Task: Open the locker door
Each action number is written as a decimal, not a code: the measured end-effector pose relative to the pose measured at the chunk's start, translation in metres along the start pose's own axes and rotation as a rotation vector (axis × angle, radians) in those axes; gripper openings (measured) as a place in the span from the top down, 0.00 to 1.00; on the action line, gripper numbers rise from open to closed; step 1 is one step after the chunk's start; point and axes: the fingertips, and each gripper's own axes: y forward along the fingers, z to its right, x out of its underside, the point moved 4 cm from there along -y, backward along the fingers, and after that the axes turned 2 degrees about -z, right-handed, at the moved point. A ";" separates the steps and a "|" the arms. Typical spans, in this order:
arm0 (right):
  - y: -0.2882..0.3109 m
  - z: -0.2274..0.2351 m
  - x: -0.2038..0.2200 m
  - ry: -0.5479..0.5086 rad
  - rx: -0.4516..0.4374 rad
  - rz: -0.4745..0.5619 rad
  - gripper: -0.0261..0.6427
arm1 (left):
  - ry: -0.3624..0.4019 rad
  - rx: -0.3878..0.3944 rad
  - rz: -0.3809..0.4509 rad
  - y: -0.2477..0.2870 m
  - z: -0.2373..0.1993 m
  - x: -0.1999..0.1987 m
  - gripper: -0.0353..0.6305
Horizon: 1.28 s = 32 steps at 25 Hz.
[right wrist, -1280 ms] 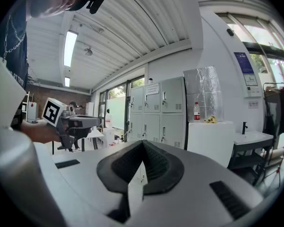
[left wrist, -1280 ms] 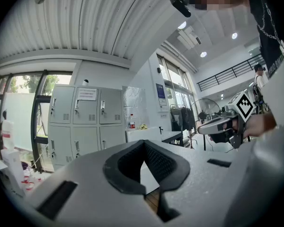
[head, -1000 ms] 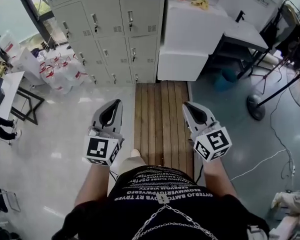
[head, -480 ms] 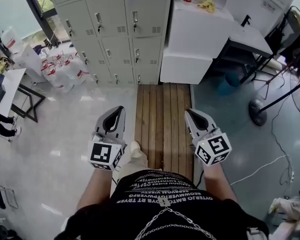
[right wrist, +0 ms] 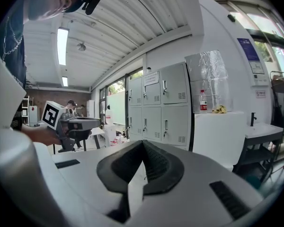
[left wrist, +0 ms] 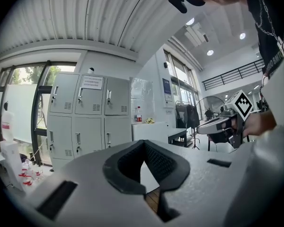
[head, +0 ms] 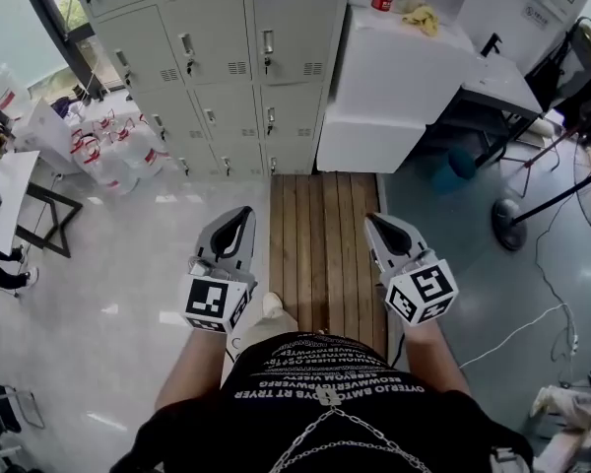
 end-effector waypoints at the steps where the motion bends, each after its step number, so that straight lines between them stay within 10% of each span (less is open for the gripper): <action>1: 0.011 0.001 -0.003 -0.001 0.001 -0.001 0.97 | 0.004 0.009 0.002 0.007 -0.008 -0.001 0.95; 15: 0.133 -0.004 -0.048 -0.041 0.027 0.016 0.97 | 0.002 0.062 0.002 0.054 -0.125 0.004 0.95; 32: 0.165 0.035 -0.028 0.047 0.104 -0.018 0.84 | -0.020 0.142 -0.061 0.106 -0.144 0.025 0.95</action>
